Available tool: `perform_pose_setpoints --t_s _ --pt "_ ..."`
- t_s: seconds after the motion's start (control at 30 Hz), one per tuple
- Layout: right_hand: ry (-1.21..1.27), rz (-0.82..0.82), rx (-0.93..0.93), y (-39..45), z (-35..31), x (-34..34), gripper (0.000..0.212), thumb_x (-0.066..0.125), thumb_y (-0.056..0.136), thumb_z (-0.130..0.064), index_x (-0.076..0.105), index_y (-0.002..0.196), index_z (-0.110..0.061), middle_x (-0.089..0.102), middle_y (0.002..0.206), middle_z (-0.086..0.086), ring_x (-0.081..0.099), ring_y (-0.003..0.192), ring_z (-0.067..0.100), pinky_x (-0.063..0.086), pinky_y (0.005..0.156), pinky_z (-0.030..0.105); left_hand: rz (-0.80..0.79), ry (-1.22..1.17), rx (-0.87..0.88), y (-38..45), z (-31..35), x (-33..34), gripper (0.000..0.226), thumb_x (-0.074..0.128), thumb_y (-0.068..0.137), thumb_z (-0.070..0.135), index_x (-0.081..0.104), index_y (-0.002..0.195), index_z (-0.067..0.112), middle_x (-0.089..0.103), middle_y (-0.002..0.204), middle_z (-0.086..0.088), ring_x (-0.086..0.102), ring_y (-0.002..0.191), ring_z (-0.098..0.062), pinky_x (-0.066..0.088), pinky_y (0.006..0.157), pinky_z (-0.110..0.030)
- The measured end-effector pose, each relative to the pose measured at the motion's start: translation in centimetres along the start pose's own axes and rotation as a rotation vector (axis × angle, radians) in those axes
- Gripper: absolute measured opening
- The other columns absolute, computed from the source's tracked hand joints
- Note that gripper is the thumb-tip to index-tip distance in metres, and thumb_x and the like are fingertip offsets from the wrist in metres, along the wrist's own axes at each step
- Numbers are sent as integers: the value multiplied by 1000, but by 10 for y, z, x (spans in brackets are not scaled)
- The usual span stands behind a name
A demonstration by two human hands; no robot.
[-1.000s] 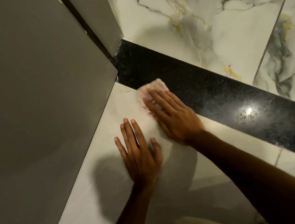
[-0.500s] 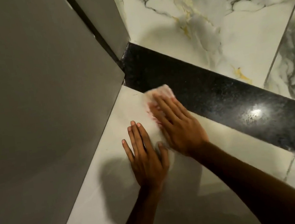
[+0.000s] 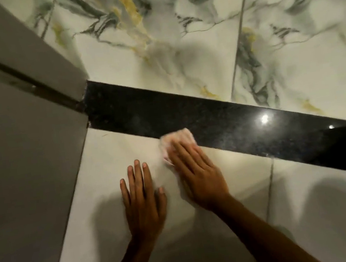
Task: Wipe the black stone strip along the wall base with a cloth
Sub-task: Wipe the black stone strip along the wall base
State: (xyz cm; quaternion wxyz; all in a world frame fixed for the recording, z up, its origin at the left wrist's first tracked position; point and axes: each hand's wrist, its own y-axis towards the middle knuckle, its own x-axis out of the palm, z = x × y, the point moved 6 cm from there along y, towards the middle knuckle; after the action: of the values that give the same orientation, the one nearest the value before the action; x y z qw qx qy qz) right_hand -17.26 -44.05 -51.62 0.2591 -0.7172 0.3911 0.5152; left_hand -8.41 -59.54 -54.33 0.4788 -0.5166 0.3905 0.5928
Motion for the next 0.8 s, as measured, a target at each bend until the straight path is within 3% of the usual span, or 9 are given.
perform_pose_setpoints --t_s 0.1,0.23,0.3,0.4,0.47,0.57,0.67,0.73,0.8 --pt "-48 158 381 -50 80 -25 61 54 104 -12 40 164 -11 32 175 15 21 168 31 33 132 58 -85 -27 211 -14 40 14 71 40 105 41 32 169 9 24 180 -15 24 166 -35 25 132 -62" --pt "-62 354 878 -4 138 -40 61 42 111 -19 26 169 -8 22 178 18 17 168 36 14 140 52 -121 -21 366 -19 87 30 75 43 104 39 25 172 12 20 181 -13 15 169 -29 15 137 -57" --pt "-5 300 723 25 131 -34 64 44 108 -22 27 169 -12 21 179 16 15 168 35 9 140 49 -121 -2 391 -19 103 34 72 40 106 38 26 171 11 22 181 -14 17 169 -30 16 137 -57" --pt "-9 199 359 -7 110 -33 61 48 107 -20 37 166 -13 30 177 12 21 168 30 22 139 51 -123 36 450 -16 125 32 68 38 109 38 32 168 7 27 178 -18 24 166 -35 25 134 -61" --pt "-31 224 434 -70 121 -42 59 49 107 -19 40 165 -13 31 176 10 18 169 25 28 137 49 -143 43 497 -13 136 31 68 40 107 37 35 167 5 29 176 -21 29 164 -39 31 129 -66" --pt "-205 284 760 -146 176 -68 58 50 108 -17 39 164 -7 34 174 16 24 166 32 36 132 53 -184 3 577 -2 157 34 71 37 107 39 28 170 7 23 179 -20 24 166 -38 26 131 -66" --pt "-206 382 1071 -141 242 -87 59 34 115 -27 24 169 -5 23 178 19 20 167 36 30 135 54 -185 -19 640 8 174 41 72 32 109 43 17 173 13 13 182 -15 14 169 -32 16 137 -60" --pt "-179 392 1072 -111 259 -89 62 27 114 -33 20 171 -10 20 180 15 18 168 34 31 135 55 -184 -11 667 10 183 48 74 31 109 45 13 174 15 10 183 -13 10 170 -29 11 138 -56" --pt "-188 337 850 -92 242 -78 64 34 110 -32 22 171 -15 20 180 13 16 168 32 26 137 52 -205 -1 685 10 189 52 75 33 108 45 14 174 15 10 183 -13 8 170 -29 9 138 -54"
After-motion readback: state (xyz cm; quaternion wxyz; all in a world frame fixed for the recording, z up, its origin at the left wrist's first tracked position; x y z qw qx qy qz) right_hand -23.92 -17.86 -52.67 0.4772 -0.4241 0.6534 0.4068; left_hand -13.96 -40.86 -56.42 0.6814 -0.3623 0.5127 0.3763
